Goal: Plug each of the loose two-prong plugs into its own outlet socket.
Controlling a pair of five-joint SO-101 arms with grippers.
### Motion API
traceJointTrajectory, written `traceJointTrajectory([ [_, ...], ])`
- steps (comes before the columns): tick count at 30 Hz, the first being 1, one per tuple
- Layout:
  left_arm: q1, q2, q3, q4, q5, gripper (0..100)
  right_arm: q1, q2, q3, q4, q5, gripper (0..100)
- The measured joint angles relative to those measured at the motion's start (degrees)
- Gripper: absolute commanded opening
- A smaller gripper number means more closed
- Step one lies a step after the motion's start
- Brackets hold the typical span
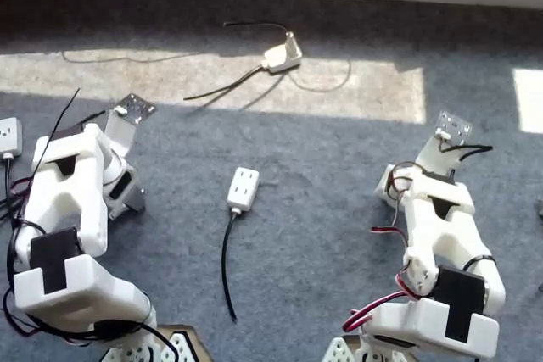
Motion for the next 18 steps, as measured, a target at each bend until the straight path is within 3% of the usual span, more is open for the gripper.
traceJointTrajectory([
  [7, -0.9, 0.0, -9.8, 8.2, 0.1, 21, 0.0, 0.0, 0.0, 0.0, 0.0, 0.6],
  [13, -1.1, 0.0, -11.1, 8.8, 0.0, 21, 0.0, 0.0, 0.0, 0.0, 0.0, 0.6],
  [18, -1.1, 0.0, -11.1, 8.8, -4.1, 21, 0.0, 0.0, 0.0, 0.0, 0.0, 0.6],
])
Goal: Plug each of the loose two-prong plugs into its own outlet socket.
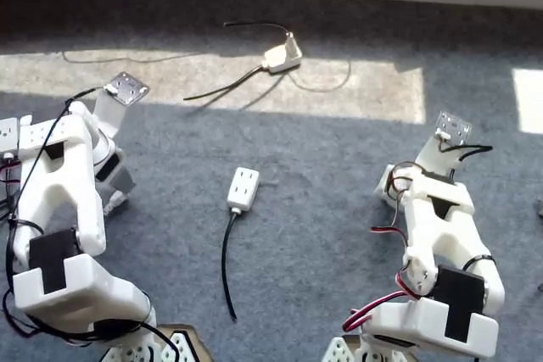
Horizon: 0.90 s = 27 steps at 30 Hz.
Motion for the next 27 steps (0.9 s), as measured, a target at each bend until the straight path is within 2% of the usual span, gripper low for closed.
traceJointTrajectory([
  [8, -2.2, 0.0, -0.1, 0.6, -1.1, 21, 0.0, 0.0, 0.0, 0.0, 0.0, 0.6],
  [14, -2.4, -0.2, -1.4, 7.1, -1.1, 21, 0.0, 0.0, 0.0, 0.0, 0.0, 0.6],
  [22, -2.4, -8.6, -1.6, 14.1, -1.1, 21, 0.0, 0.0, 0.0, 0.0, 0.0, 0.6],
  [25, -2.4, -9.4, -0.1, 13.7, -1.1, 21, 0.0, 0.0, 0.0, 0.0, 0.0, 0.6],
  [27, -2.4, -9.4, 2.6, 10.6, -1.1, 21, 0.0, 0.0, 0.0, 0.0, 0.0, 0.6],
])
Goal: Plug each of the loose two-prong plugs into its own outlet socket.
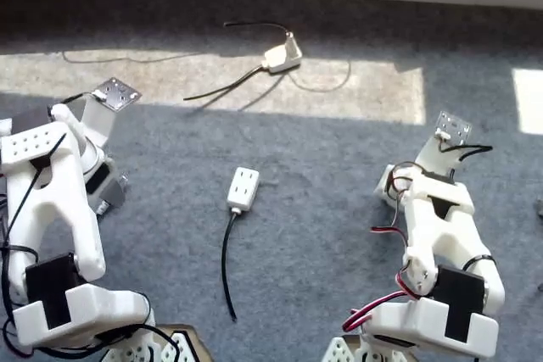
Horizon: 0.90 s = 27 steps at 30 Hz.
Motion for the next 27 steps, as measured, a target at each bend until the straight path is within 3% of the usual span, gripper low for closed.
traceJointTrajectory([
  [8, 0.0, 0.0, 10.7, -14.9, 0.0, 21, 0.0, 0.0, 0.0, 0.0, 0.0, 0.6],
  [23, 0.0, -0.1, 17.8, -24.0, 0.0, 21, 0.0, 0.0, 0.0, 0.0, 0.0, 0.6],
  [27, 0.0, -0.1, 18.1, -24.1, 0.0, 12, 0.0, 0.0, 0.0, 0.0, 0.0, 0.6],
])
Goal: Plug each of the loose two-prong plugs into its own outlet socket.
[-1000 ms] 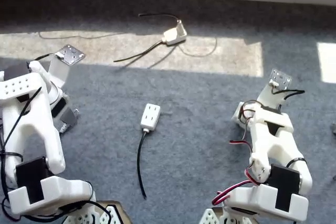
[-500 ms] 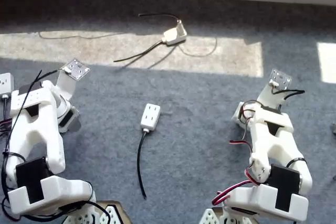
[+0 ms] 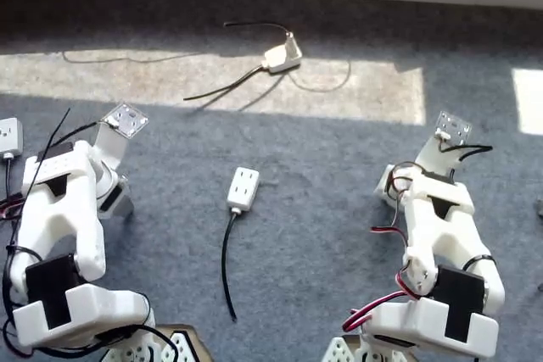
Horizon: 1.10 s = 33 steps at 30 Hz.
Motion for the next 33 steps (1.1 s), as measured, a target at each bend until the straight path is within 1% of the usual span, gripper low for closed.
traceJointTrajectory([
  [3, 0.0, 0.0, 0.0, 0.0, 0.0, 6, 0.0, 0.0, 0.0, 0.0, 0.0, 0.6],
  [6, 0.8, 0.0, 0.0, 0.0, 0.0, 2, 0.0, 0.0, 0.0, 0.0, 0.0, 0.6],
  [12, 4.5, -0.4, -0.2, 0.0, 0.1, 1, 0.0, 0.0, 0.0, 0.0, 0.0, 0.6],
  [15, 6.8, -0.3, -3.0, 0.0, 1.1, 1, 0.0, 0.0, 0.0, 0.0, 0.0, 0.6],
  [17, 8.2, -0.3, -6.2, 0.0, 5.5, 1, 0.0, 0.0, 0.0, 0.0, 0.0, 0.6],
  [20, 10.4, -0.3, -12.0, 0.8, 14.7, 1, 0.0, 0.0, 0.0, 0.0, 0.0, 0.6],
  [22, 12.2, -0.3, -16.0, 3.3, 20.8, 1, 0.0, 0.0, 0.0, 0.0, 0.0, 0.6],
  [25, 16.4, -0.9, -20.7, 8.9, 28.1, 1, 0.0, 0.0, 0.0, 0.0, 0.0, 0.6],
  [29, 24.4, -6.9, -21.9, 14.3, 33.1, 1, 0.0, 0.0, 0.0, 0.0, 0.0, 0.6],
  [33, 32.7, -16.4, -21.9, 17.9, 37.1, 1, 0.0, 0.0, 0.0, 0.0, 0.0, 0.6],
])
